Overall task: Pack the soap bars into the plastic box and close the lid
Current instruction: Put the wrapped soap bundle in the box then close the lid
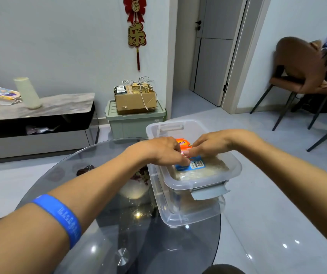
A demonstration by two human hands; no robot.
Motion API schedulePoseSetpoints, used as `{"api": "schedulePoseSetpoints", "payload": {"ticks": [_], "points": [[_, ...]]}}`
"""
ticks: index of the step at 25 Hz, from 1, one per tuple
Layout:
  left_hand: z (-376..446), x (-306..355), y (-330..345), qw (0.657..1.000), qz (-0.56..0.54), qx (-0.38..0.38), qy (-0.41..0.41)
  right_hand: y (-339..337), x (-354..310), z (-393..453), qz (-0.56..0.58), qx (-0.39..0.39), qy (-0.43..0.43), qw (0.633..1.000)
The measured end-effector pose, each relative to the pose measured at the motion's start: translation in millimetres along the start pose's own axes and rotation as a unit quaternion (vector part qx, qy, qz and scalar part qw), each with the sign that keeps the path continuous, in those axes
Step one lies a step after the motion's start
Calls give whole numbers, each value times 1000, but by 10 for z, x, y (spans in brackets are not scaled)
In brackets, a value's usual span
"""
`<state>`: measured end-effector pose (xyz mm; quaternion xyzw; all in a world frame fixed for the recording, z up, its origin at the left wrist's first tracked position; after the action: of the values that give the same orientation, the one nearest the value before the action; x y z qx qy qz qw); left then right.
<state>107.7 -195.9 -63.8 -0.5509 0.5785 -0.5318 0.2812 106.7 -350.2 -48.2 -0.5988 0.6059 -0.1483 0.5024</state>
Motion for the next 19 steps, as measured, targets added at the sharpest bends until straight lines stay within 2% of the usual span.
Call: {"api": "schedulePoseSetpoints", "payload": {"ticks": [2,6,8,12,15,17,19], "points": [[34,18,42,999,41,5,-1,41,35,112,-25,20,34,999],[101,89,129,987,159,8,-8,-18,151,272,-97,89,53,990],[126,95,170,982,189,4,-15,5,162,382,-127,100,62,985],[178,-42,233,992,122,-16,-41,50,214,537,-9,94,72,993],[206,-91,261,999,30,-11,-38,47,312,531,66,137,62,986],[172,-109,302,999,5,31,-20,58,344,524,72,194,41,977],[125,-137,356,994,4,105,-4,63,370,524,48,253,12,966]]}}
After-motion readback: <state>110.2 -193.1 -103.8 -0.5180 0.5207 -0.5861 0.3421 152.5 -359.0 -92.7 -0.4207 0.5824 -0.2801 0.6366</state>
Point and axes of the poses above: each hand's wrist, its own z-axis towards the middle knuckle, its own y-axis out of the palm, x = y × z, the point moved 2 cm from there along z, towards the middle knuckle, and after that the axes turned 14 degrees about -y, right-handed, at the moved point
